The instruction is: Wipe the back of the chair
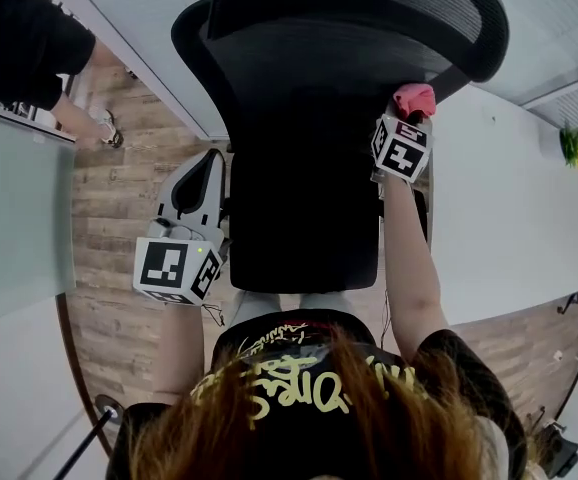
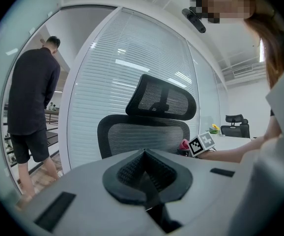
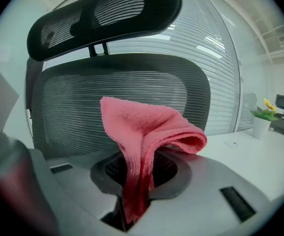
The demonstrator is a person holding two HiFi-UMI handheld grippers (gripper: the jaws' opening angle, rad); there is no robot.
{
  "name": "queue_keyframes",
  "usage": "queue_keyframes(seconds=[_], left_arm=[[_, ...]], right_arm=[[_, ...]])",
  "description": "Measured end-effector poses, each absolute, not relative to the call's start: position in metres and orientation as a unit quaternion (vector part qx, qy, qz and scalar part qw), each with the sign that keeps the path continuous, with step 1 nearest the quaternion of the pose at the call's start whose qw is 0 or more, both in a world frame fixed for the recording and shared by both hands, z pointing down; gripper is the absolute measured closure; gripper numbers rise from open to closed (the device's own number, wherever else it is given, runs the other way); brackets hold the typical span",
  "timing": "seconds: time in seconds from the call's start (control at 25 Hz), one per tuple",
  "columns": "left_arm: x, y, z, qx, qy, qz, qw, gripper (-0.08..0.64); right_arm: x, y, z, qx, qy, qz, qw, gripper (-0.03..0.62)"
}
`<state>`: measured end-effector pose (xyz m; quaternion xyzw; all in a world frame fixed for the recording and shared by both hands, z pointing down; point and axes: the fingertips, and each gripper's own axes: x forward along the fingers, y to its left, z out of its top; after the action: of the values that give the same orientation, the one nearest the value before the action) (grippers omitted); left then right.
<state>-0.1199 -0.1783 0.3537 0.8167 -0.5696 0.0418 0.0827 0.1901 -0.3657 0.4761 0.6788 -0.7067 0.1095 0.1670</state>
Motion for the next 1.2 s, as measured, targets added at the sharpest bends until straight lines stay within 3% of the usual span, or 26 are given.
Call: queue_keyframes(seconds=[1.2], left_arm=[[-0.202, -0.166, 0.368, 0.803, -0.586, 0.042, 0.093, 0.568]], right_arm=[[0.039, -0.361, 0.477, 0.624, -0.759, 0.093, 0.163, 0.528]])
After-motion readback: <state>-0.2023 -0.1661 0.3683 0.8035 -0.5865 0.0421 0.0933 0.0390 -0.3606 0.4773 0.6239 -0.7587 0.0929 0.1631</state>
